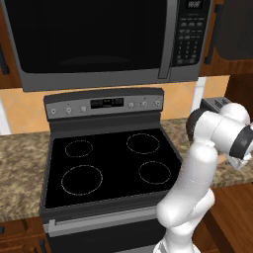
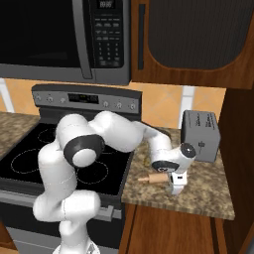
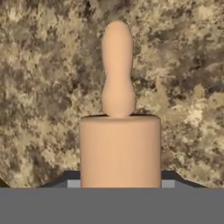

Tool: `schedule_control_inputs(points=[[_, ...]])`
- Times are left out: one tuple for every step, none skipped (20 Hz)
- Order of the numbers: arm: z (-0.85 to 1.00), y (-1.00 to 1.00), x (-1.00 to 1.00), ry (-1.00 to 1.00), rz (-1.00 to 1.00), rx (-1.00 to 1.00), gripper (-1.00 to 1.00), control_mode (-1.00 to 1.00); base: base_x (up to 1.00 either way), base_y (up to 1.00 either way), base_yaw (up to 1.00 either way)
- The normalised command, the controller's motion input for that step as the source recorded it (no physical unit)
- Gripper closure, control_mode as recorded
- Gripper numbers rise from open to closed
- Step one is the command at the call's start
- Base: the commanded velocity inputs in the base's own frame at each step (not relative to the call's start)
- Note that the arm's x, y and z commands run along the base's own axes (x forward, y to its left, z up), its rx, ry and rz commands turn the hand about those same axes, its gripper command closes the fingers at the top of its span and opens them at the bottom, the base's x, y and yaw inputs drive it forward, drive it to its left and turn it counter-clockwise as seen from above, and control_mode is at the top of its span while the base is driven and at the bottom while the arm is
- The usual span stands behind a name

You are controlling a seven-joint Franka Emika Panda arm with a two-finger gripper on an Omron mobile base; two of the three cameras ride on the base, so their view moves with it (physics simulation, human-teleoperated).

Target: Pick the rolling pin from the drawer and place it on the counter.

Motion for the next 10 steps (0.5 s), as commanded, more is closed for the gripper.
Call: schedule_control_inputs(points=[[-0.10, 0.00, 0.00, -0.13, 0.00, 0.00, -1.00, -1.00, 0.00, 0.00, 0.00], [0.00, 0.00, 0.00, -0.15, 0.00, 0.00, -1.00, -1.00, 0.00, 0.00, 0.00], [0.00, 0.02, -0.06, -0.16, 0.00, 0.00, -1.00, -1.00, 0.00, 0.00, 0.00], [0.00, 0.04, -0.17, -0.22, 0.00, 0.00, -1.00, -1.00, 0.00, 0.00, 0.00], [0.00, 0.28, -0.26, -0.25, 0.00, -0.08, -1.00, -1.00, 0.00, 0.00, 0.00], [0.10, 0.43, -0.27, -0.24, 0.00, -0.14, -1.00, -1.00, 0.00, 0.00, 0.00], [0.29, 0.45, -0.27, -0.22, 0.00, -0.17, -1.00, -1.00, 0.00, 0.00, 0.00], [0.43, 0.62, -0.16, -0.15, 0.00, -0.23, -1.00, -1.00, 0.00, 0.00, 0.00], [0.47, 0.54, -0.11, -0.11, 0.00, -0.23, -1.00, -1.00, 0.00, 0.00, 0.00], [0.44, 0.49, -0.04, -0.08, 0.00, -0.21, -1.00, -1.00, 0.00, 0.00, 0.00]])
